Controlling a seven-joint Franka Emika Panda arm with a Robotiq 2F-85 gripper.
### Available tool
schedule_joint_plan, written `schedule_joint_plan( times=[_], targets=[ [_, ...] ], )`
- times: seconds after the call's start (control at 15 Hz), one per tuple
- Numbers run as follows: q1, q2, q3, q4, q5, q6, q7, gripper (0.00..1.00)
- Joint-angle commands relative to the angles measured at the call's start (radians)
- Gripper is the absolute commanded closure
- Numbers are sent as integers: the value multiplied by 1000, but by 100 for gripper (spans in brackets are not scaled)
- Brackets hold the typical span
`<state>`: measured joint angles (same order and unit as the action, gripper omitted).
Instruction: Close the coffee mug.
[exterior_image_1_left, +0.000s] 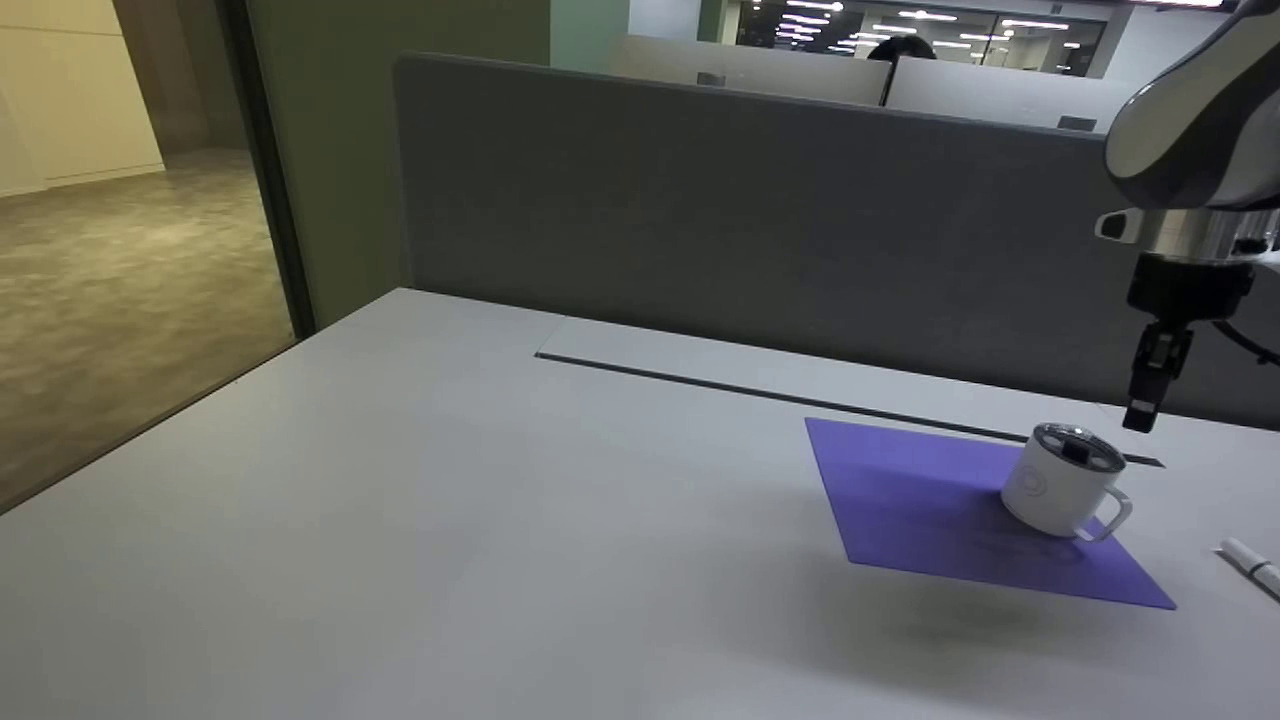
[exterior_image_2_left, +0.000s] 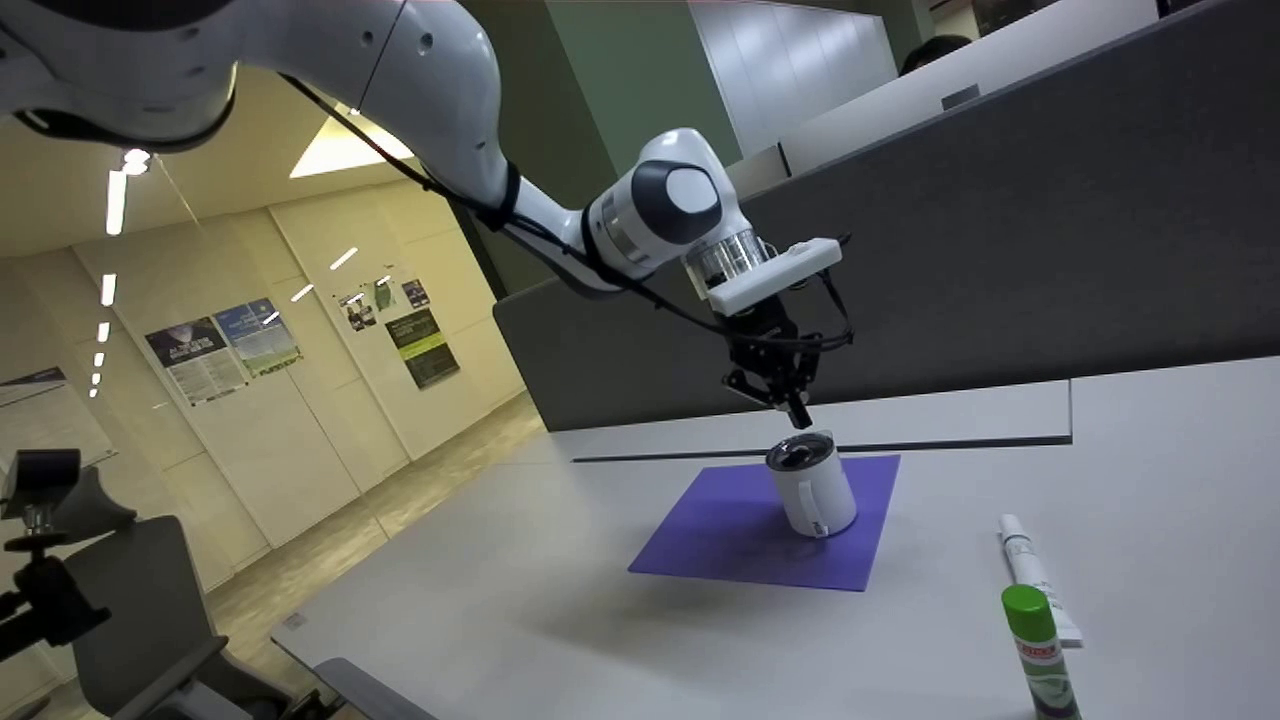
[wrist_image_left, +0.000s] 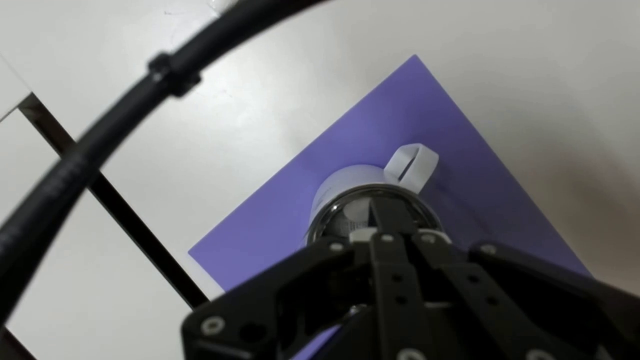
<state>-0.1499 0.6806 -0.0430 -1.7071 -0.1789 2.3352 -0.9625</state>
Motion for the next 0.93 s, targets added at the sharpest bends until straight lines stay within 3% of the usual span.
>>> schedule_joint_plan(
  times=[0.0,0.47,0.87],
  targets=[
    [-12,0,14,3,-12,-4,7,100],
    [-42,42,43,9,9,141,-13,100],
    [-58,70,66,11,18,148,-19,100]
  ],
)
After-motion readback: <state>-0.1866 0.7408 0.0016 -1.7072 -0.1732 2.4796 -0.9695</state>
